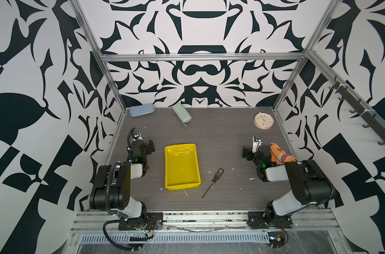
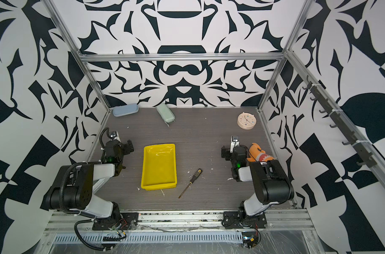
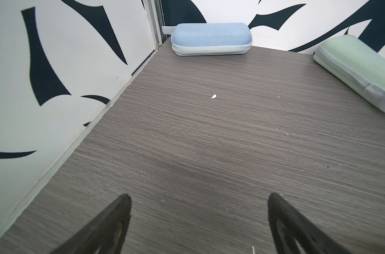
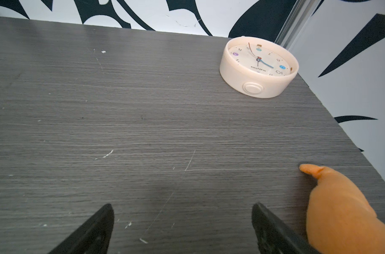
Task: Put the screwdriver in the bin
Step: Pick up the screwdriver from the bottom-center of the table.
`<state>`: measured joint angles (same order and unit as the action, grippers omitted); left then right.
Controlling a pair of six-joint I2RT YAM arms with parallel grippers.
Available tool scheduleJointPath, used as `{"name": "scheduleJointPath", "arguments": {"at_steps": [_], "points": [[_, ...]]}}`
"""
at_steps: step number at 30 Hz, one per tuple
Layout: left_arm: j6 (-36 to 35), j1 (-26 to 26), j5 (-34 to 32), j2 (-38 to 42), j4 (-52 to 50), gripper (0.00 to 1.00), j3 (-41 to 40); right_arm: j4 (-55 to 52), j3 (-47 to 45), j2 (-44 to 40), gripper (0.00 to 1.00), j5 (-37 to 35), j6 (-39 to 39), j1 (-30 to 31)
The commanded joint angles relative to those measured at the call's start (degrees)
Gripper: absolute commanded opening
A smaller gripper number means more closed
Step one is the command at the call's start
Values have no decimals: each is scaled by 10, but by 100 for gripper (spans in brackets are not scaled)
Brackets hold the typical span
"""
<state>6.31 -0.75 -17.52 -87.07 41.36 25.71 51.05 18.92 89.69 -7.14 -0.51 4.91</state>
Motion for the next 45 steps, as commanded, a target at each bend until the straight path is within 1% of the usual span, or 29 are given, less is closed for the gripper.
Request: {"name": "scheduleJointPath", "arguments": {"at_steps": [1,4,6,8,10,11,12,13,14,16,17,18,19,20,22,23,24,26,27,28,30,32,33,36,39,41,43,45], "points": [[-1,-2,3,0,15,99,0,12,15,-6,100,-11,3,0],[-1,-2,3,0,15,99,0,13,13,-7,100,-12,4,-1],[-1,-2,3,0,16,99,0,23,8,-9,100,6,-2,2],[3,-2,2,4,20,99,-5,66,-17,-15,100,25,-18,9],[-8,-2,19,15,35,99,-16,147,-65,-23,100,42,-39,23],[-13,-2,45,31,34,99,-23,203,-98,-21,100,56,-51,29],[-21,-1,73,52,21,99,-29,254,-121,-17,100,59,-60,38],[-22,-1,93,74,0,99,-31,284,-134,-12,100,49,-67,48],[-20,-1,100,99,-27,99,-30,298,-138,-11,100,34,-74,60],[-1,-1,93,147,-68,99,-28,282,-132,-21,100,-2,-97,89],[11,-1,95,182,-89,99,-30,257,-127,-39,100,-31,-112,113],[23,-1,109,215,-108,99,-33,218,-120,-67,100,-81,-121,136],[24,0,135,246,-130,99,-35,172,-111,-98,100,-105,-122,148],[24,-1,173,284,-172,99,-32,100,-95,-142,100,-116,-117,153],[35,-1,242,360,-261,99,-20,-92,-47,-252,100,-105,-87,154],[47,0,269,396,-294,99,-19,-200,-11,-307,100,-87,-65,154],[61,0,291,431,-317,99,-23,-267,17,-345,100,-83,-40,154],[105,2,306,485,-336,99,-41,-326,42,-398,100,-68,5,154],[125,2,309,512,-347,99,-51,-342,49,-420,100,-69,44,154],[136,2,312,532,-357,99,-58,-355,51,-436,100,-79,80,153],[156,2,308,565,-382,99,-65,-366,50,-466,100,-124,172,154],[172,2,305,583,-403,99,-66,-393,51,-483,100,-203,293,153],[179,2,305,585,-411,99,-64,-417,58,-486,100,-229,329,154],[201,2,293,570,-441,99,-49,-498,95,-474,100,-239,364,154],[247,3,225,528,-507,99,-16,-580,126,-458,100,-255,426,154],[262,2,205,493,-551,99,12,-640,134,-464,100,-276,470,152],[266,1,202,467,-572,99,28,-678,133,-481,100,-298,500,150],[260,2,210,456,-579,99,35,-687,121,-509,100,-301,503,147]]}}
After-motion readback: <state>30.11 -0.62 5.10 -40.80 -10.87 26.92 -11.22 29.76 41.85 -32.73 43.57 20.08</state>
